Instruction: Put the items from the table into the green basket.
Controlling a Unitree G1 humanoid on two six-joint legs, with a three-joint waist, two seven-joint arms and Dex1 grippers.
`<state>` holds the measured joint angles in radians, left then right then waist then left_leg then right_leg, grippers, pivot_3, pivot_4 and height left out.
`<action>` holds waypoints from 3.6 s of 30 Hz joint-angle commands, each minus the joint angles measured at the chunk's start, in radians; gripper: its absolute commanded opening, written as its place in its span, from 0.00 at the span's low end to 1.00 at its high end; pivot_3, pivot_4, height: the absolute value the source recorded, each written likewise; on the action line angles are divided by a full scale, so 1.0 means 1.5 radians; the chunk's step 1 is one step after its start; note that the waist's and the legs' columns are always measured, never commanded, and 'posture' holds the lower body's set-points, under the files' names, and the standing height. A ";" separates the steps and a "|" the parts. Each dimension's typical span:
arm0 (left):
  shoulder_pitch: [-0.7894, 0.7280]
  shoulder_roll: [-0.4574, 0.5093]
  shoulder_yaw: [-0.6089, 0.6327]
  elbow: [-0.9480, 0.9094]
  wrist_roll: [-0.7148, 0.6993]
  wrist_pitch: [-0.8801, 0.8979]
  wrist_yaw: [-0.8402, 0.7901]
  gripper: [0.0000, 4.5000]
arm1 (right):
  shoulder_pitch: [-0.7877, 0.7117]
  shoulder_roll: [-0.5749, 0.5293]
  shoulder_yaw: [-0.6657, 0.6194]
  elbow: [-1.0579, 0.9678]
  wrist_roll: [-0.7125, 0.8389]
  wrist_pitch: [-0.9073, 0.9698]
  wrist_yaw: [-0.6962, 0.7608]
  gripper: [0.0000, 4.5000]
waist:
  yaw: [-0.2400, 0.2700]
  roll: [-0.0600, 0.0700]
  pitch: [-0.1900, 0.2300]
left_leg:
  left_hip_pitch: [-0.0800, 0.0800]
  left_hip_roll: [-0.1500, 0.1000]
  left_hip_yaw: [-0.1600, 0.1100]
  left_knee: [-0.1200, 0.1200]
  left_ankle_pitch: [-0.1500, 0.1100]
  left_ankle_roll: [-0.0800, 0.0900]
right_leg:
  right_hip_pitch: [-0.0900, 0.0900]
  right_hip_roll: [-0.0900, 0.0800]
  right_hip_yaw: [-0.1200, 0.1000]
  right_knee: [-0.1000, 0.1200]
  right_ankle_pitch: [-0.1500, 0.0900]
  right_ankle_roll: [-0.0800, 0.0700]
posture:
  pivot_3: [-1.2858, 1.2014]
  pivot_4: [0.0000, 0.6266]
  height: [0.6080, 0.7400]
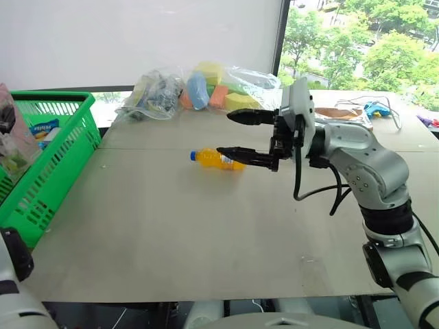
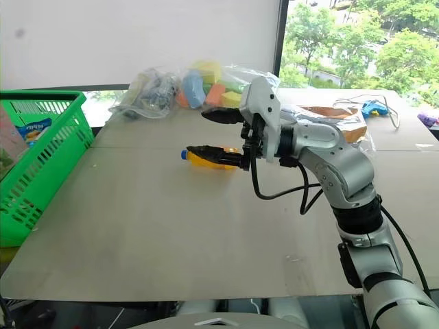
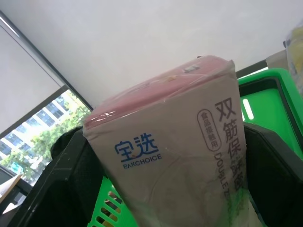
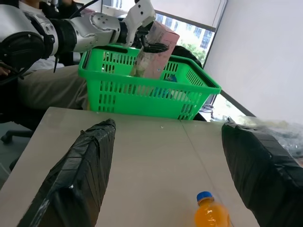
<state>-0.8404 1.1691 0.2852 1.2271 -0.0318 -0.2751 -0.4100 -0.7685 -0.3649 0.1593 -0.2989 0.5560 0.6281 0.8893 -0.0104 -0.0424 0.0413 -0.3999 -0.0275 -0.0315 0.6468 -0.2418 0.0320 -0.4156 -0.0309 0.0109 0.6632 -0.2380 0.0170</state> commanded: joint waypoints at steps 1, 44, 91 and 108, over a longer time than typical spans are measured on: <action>-0.032 0.006 0.053 -0.061 -0.057 -0.033 -0.006 0.92 | -0.020 -0.001 -0.007 0.000 0.003 -0.019 0.011 0.85 | 0.001 0.000 0.000 | 0.000 0.000 0.000 0.000 0.000 0.000 | 0.000 0.000 0.000 0.000 0.000 0.000 | 0.55 0.00 1.00; -0.100 -0.288 -0.454 -0.474 -0.015 0.397 -0.523 0.96 | 0.114 -0.188 -0.054 -0.110 -0.012 0.074 -0.023 0.85 | -0.023 0.015 -0.002 | 0.001 0.002 0.006 0.005 0.002 0.004 | 0.004 0.000 -0.005 0.001 -0.001 -0.001 | 0.46 0.06 1.00; -0.069 -0.141 0.240 -0.443 -0.116 0.371 0.066 0.69 | -0.164 0.136 0.077 0.138 -0.061 -0.057 -0.010 0.85 | 0.014 0.003 -0.003 | 0.000 0.001 0.007 0.004 0.000 0.005 | -0.004 -0.003 0.000 0.009 -0.002 0.002 | 0.57 0.00 1.00; -0.076 -0.110 0.126 -0.214 -0.088 0.237 0.034 0.69 | -0.177 0.137 0.089 0.165 -0.134 -0.048 -0.023 0.85 | 0.030 0.000 -0.006 | 0.000 -0.002 -0.001 0.002 0.003 0.000 | -0.001 -0.003 -0.007 0.008 -0.002 0.001 | 0.55 0.00 1.00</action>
<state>-0.9050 0.9745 0.4738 0.9302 -0.1593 0.1337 -0.3517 -1.0094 -0.1602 0.3145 -0.0300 0.3574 0.5630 0.8632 0.0351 -0.0429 0.0326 -0.3999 -0.0301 -0.0325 0.6498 -0.2368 0.0320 -0.4169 -0.0358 0.0001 0.6747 -0.2414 0.0183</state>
